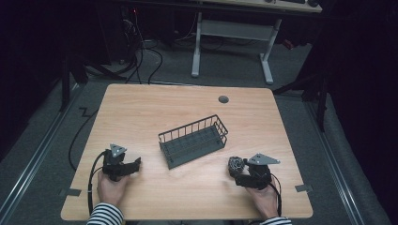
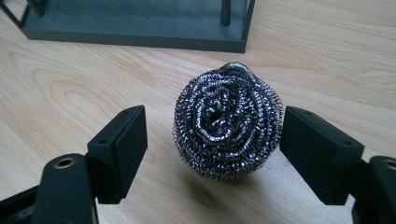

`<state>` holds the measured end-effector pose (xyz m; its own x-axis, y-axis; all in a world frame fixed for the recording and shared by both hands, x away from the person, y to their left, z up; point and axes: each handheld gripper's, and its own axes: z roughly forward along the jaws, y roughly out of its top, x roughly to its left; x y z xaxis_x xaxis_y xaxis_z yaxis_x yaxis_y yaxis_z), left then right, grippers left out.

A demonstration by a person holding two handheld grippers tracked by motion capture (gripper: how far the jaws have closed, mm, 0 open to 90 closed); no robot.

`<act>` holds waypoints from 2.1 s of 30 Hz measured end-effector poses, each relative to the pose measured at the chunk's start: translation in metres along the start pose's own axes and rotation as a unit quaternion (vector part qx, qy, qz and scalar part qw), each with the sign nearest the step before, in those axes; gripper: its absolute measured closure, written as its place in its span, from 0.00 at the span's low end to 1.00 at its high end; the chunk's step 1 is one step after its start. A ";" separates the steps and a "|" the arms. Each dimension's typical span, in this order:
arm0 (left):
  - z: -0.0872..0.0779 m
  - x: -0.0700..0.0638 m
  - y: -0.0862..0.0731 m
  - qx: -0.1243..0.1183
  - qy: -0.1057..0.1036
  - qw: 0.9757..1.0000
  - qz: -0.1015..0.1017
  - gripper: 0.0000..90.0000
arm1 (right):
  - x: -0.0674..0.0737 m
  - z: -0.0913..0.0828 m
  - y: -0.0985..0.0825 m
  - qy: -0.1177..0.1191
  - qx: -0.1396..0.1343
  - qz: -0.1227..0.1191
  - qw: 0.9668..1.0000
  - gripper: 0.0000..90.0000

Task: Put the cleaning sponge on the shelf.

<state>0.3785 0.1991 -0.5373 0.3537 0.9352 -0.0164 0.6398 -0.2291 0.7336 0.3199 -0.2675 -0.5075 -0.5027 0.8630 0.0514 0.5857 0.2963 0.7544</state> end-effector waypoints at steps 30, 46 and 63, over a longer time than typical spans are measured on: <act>0.001 0.000 0.000 0.000 0.001 1.000 -0.001 0.22 | 0.002 -0.006 0.002 0.015 -0.011 -0.002 1.000 0.48; 0.000 0.000 0.000 0.000 0.001 1.000 -0.001 0.22 | 0.010 -0.025 0.038 0.061 -0.027 -0.018 0.998 0.48; 0.001 0.000 0.000 -0.001 0.002 1.000 -0.002 0.23 | 0.013 -0.037 0.092 0.094 -0.059 -0.030 0.993 0.48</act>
<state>0.3791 0.1986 -0.5374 0.3488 0.9370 -0.0169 0.6399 -0.2249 0.7348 0.3440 -0.2439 -0.4130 -0.6504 0.7504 0.1174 0.4785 0.2849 0.8306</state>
